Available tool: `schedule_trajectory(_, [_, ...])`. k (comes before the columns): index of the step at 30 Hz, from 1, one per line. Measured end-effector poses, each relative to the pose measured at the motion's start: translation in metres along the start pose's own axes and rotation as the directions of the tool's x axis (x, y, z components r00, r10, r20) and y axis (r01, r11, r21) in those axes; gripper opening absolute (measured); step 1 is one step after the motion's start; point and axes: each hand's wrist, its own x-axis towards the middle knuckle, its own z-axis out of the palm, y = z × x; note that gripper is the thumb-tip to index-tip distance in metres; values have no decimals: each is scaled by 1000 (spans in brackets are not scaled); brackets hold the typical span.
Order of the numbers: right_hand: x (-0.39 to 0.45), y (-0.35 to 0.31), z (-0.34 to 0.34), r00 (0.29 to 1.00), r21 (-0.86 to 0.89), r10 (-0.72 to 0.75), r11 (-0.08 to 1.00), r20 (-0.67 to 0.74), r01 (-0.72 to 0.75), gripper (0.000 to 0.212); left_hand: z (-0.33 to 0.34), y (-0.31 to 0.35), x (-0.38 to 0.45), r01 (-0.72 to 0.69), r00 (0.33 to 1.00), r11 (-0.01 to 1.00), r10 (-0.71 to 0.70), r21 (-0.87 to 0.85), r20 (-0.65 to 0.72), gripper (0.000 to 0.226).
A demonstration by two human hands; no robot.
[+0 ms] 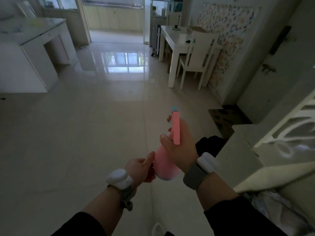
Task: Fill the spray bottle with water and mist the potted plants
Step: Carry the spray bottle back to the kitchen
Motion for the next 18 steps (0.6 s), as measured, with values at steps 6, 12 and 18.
schedule_trajectory(6, [155, 32, 28, 999, -18, -7, 1000, 43, 8, 34, 0, 82, 126, 28, 999, 998, -30, -49, -38, 52])
schedule_trajectory(12, [292, 74, 83, 998, -20, 21, 1000, 60, -20, 48, -19, 142, 266, 28, 998, 998, -31, -50, -57, 46])
schedule_trajectory(18, [432, 100, 134, 999, -24, 41, 999, 22, -40, 42, -47, 221, 406, 35, 999, 999, -35, -16, -14, 47])
